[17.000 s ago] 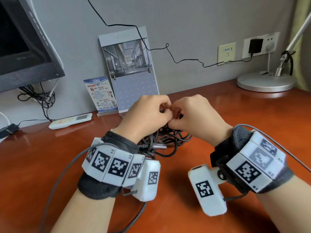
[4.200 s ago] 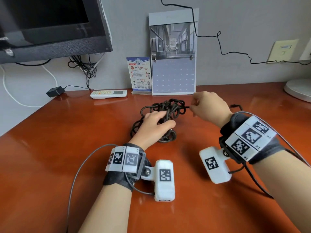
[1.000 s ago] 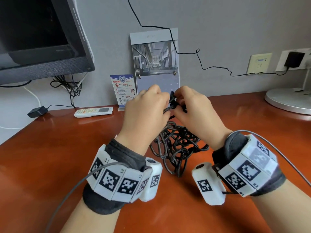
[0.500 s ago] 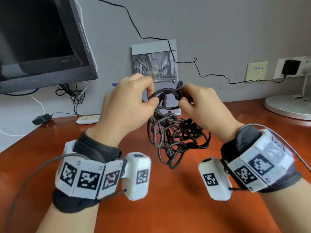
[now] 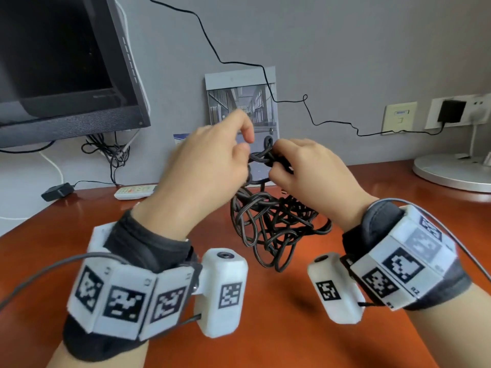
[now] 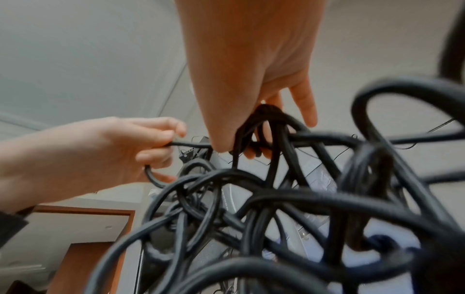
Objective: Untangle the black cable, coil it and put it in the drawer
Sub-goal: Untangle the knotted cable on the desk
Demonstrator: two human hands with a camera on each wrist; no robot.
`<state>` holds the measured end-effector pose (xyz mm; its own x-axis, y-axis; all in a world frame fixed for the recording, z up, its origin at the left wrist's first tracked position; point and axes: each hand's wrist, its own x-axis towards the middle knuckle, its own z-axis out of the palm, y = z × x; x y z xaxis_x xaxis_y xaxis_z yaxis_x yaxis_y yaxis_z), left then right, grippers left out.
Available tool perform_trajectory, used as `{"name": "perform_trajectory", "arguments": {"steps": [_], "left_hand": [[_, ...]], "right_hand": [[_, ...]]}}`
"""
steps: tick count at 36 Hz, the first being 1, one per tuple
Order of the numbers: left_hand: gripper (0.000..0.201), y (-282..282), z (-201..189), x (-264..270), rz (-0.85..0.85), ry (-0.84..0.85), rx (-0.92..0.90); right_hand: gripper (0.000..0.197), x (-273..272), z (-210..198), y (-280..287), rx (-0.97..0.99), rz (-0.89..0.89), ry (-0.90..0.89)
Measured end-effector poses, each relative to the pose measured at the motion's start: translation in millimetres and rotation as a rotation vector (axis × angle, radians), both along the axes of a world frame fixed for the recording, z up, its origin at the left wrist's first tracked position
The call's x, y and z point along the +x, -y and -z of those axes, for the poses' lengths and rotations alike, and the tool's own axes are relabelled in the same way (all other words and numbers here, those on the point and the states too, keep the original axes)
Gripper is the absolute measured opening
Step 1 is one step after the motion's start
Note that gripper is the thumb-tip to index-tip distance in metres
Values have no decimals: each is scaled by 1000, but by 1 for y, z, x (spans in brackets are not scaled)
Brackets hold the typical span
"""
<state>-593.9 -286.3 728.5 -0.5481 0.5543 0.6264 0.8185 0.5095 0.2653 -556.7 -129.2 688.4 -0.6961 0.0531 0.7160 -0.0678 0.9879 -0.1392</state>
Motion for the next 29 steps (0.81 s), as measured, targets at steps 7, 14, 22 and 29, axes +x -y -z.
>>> {"name": "perform_trajectory", "arguments": {"steps": [7,14,22,29], "left_hand": [[20,14,-8,-7,-63,37,109],[10,0,2,5,-194,-100,-154],[10,-7,5,2,6,-115,20],[19,6,-4,-1,-97,-192,297]], "right_hand": [[11,1,-6,2,-25,7,57],[9,2,-7,13,165,91,13],[26,1,-4,4,-29,-1,-83],[17,0,-7,-5,-287,-56,34]]}}
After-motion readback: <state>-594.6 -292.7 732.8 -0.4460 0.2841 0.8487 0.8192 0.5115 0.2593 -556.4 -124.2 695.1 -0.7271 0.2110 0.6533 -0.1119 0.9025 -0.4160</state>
